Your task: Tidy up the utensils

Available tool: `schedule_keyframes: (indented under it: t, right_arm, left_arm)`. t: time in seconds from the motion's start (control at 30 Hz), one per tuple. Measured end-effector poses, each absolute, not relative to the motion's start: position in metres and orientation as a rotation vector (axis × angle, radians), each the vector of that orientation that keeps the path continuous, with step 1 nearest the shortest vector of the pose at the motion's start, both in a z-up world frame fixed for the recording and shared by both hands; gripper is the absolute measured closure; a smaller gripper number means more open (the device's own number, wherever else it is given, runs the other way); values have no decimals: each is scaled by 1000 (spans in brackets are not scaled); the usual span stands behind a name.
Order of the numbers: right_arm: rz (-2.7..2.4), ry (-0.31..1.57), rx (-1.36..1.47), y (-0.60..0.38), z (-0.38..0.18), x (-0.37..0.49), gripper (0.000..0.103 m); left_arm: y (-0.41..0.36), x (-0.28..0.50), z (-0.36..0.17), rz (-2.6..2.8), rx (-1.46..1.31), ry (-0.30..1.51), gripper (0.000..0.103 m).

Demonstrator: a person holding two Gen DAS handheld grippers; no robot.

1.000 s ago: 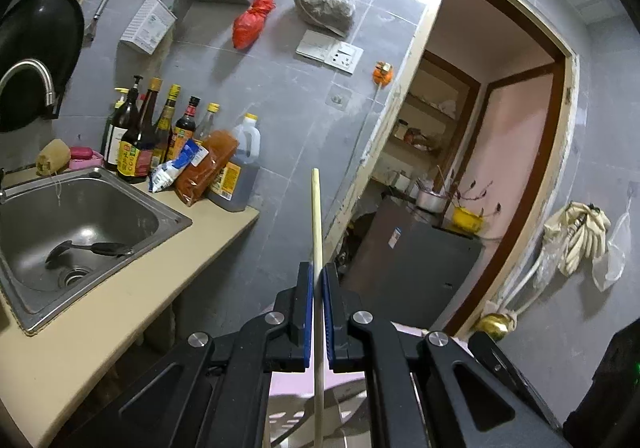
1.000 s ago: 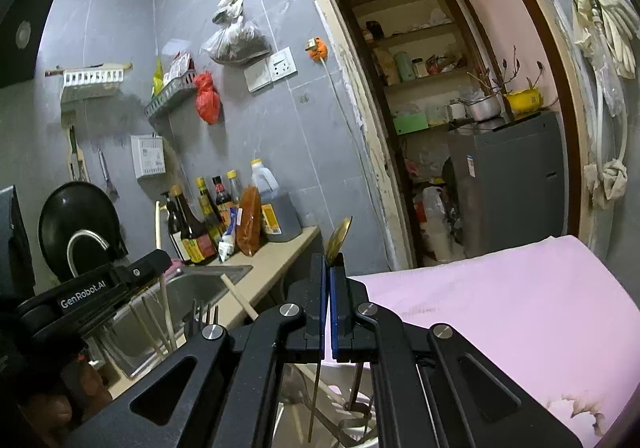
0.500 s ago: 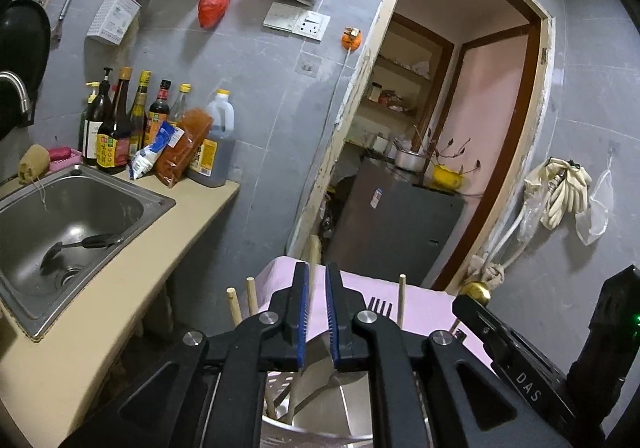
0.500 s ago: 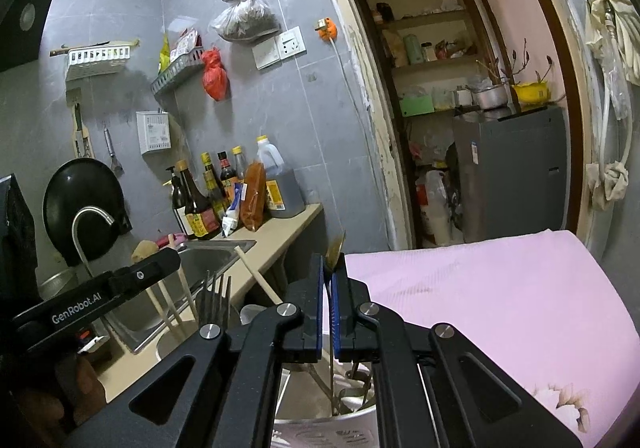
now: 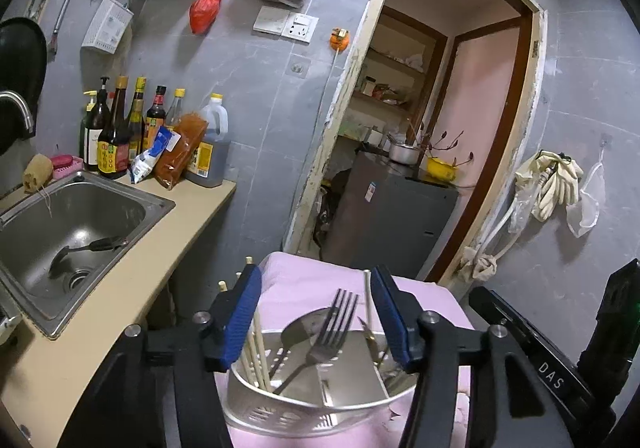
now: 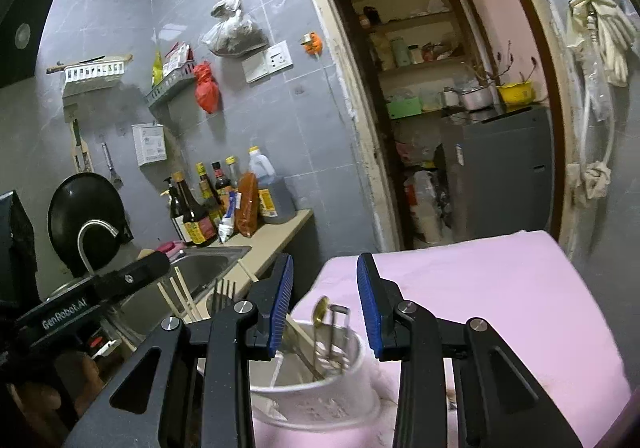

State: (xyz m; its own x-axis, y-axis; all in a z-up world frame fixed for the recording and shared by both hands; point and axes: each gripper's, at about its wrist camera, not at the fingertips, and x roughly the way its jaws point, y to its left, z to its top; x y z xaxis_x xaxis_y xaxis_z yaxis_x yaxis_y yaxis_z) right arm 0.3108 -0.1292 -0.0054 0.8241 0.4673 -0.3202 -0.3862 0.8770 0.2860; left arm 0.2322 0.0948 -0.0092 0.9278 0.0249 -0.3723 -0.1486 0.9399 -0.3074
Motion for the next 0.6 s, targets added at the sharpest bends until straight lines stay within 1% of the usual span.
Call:
schedule_keyframes:
  t: [0.03,0.07,0.13,0.17,0.2,0.23,0.43,0.5,0.57,0.6]
  right_arm:
    - [449,398,211,-134,-3,307,68]
    - [439,402,209,-140,-1,303,61]
    - [429,401,212,-151,4,294,54]
    - [424,400,208,-156,6,290,52]
    - [420,402,204,-161,8,286,51]
    - [414,409,197,-166,11,281,48]
    - [383,436,183,-203,21,252,31]
    - [372,444,175,-215,25,241,28]
    - [364,454,166,-224,27,232,22]
    - [358,462,161,-230,28,225,21]
  left_arm:
    - [92,230,-7,89,-336,379,46]
    - [89,228,-5,87,-331,388,44]
    - [82,221,-1,85,-320,396,36]
    - [78,218,1,84,-319,398,33]
    - [75,214,2,83,-321,401,25]
    - [71,210,4,81,-328,413,18]
    - [48,183,11,90,-340,466,10]
    - [39,171,13,94,-333,473,6]
    - [31,161,15,100,-327,481,4]
    - [26,155,16,104,-322,489,4]
